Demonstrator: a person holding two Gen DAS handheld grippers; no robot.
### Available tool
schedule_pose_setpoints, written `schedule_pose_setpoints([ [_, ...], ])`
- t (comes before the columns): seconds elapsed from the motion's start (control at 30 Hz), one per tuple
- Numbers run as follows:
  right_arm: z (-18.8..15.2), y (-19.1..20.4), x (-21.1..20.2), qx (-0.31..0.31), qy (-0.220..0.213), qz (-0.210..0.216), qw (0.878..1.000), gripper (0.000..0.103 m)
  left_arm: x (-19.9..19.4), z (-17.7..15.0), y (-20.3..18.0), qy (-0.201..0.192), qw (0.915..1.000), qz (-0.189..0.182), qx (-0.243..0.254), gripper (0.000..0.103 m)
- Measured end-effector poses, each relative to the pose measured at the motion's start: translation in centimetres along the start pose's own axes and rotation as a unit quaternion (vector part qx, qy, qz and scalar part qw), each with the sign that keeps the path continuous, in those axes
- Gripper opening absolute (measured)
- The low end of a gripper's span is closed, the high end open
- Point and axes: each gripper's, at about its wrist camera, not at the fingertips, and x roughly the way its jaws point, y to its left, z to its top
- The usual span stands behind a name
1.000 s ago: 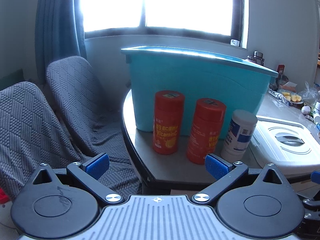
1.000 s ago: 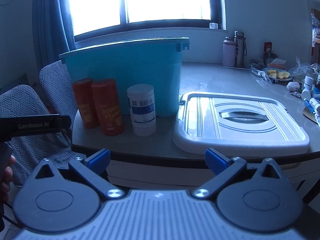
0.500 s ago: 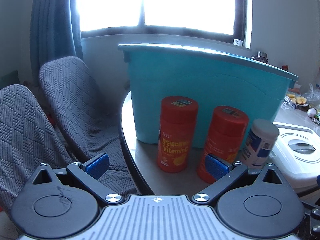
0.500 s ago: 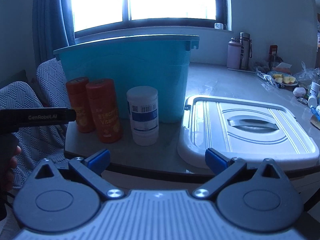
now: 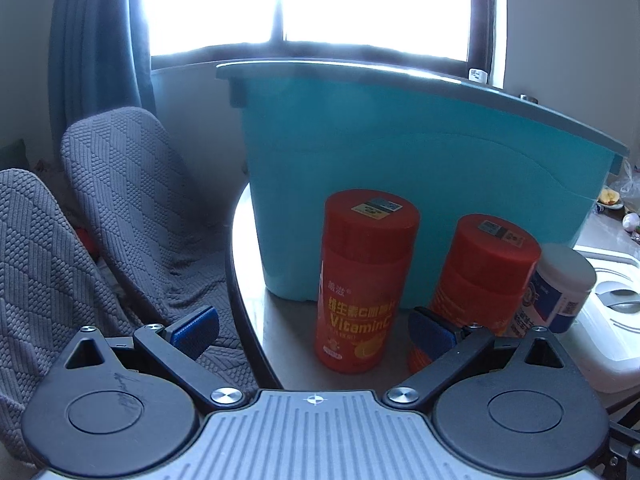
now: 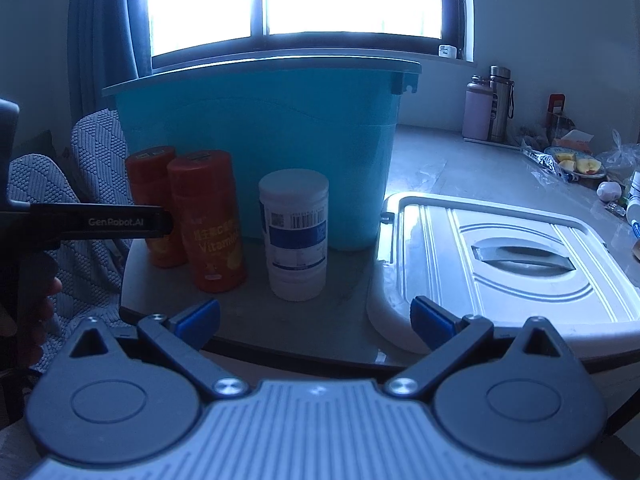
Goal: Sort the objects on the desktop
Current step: 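Move the left tool to a red canister while the right tool approaches the white jar, then close the left tool on the red canister while the right tool closes on the white jar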
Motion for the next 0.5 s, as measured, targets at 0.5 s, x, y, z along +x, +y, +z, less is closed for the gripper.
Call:
schedule_pose_setpoints([
  [0.5,0.9,0.2,1.4,-0.006,-0.009,0.004,1.0,0.102,2.1,0.3,-0.4,-0.007,1.0,0.0,0.007,0.101],
])
